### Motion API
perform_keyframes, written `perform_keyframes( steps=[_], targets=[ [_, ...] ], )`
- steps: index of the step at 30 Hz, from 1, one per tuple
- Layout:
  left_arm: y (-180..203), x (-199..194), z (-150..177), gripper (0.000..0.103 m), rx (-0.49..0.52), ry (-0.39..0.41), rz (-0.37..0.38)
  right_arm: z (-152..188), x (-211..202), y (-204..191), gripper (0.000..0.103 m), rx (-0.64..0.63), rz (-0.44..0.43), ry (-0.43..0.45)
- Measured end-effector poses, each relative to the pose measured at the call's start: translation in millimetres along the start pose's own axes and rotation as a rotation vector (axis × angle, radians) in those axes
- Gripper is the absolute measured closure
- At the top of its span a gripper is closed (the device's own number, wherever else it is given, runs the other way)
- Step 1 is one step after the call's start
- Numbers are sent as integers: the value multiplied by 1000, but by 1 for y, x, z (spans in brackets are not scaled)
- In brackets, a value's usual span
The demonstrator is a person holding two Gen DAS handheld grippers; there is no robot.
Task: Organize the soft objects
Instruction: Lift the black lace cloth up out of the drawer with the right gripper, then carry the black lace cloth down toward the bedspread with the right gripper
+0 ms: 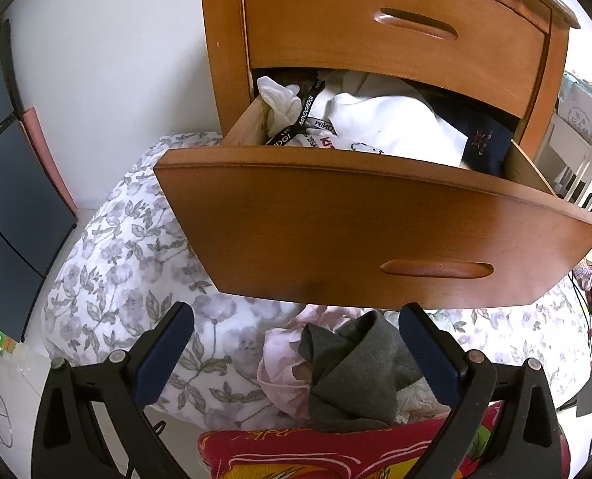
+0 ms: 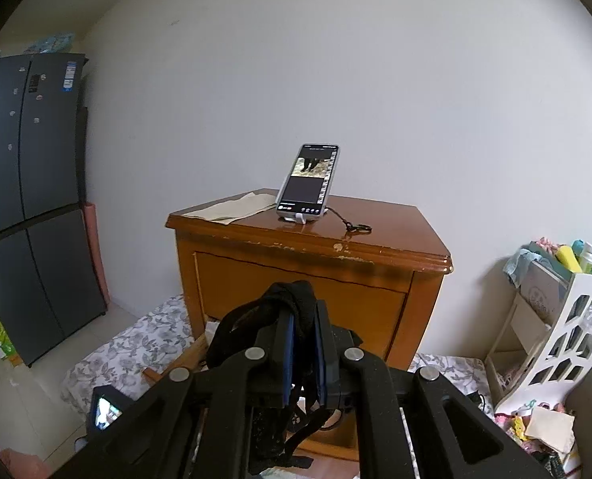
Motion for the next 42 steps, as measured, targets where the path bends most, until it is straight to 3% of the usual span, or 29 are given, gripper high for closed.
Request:
perform_keyframes(
  steps=[9,18,27,31,42],
  targets=[
    [0,-2,1,1,-2,9,-8,19,-14,-16,93,-44,-28,-60],
    [-1,-3,1,1,-4,13,-12,50,8,-27,93,-16,-88,-176],
    [-1,-2,1,1,-4,12,-11,116,64,-57,92,48,-191,-404],
    [-1,-2,1,1,-6,10,-9,143,92,-67,92,73,-198,-482],
    [-2,-1,1,1,-11,4,-6,180,132,-84,91,106,-176,-569]
  ],
)
Point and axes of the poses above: each gripper's, at about its wrist camera, not at the fingertips, and x roughly the way its jaws point, y to its right, z to its underside, the point moved 2 cm from there along x, roughly the way its jaws point, and after that the axes turned 12 degrees about -x, right-handed, at the moved point
